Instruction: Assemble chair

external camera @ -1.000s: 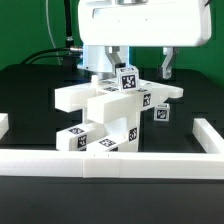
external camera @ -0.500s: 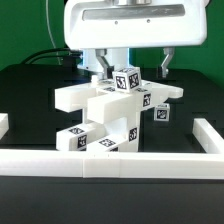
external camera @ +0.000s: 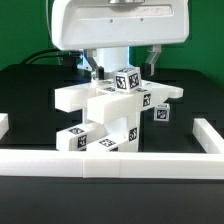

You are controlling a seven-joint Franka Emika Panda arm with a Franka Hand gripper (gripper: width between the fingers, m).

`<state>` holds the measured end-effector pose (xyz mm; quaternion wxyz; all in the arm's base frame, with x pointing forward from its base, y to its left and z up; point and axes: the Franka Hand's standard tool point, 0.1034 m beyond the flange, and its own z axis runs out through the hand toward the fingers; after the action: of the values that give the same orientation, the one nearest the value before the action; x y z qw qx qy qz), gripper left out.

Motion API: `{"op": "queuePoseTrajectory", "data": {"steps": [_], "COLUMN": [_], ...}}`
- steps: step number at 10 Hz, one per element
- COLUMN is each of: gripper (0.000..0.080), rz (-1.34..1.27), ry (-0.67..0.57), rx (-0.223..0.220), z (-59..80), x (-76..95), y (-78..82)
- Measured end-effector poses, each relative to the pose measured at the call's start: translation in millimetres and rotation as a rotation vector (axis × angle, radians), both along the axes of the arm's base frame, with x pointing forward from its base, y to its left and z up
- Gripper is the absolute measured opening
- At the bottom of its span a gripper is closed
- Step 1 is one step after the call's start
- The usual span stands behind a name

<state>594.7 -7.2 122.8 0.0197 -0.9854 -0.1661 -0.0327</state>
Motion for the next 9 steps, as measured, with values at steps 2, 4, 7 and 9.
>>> {"op": "queuePoseTrajectory", "data": {"steps": [2, 4, 7, 9], "gripper": [0.0649, 0.0649, 0.0440, 0.0282], "rz": [0.146, 0.228, 0.224, 0.215], "ry": [-0.002, -0.001, -0.002, -0.003], "rx": [-0.026, -0.038, -0.041, -0.041], "z": [-0.1, 1.0, 1.4, 1.4], "x": [-0.3, 0.8, 2.6, 2.8], "y": [-3.1, 0.1, 6.2, 5.5]}}
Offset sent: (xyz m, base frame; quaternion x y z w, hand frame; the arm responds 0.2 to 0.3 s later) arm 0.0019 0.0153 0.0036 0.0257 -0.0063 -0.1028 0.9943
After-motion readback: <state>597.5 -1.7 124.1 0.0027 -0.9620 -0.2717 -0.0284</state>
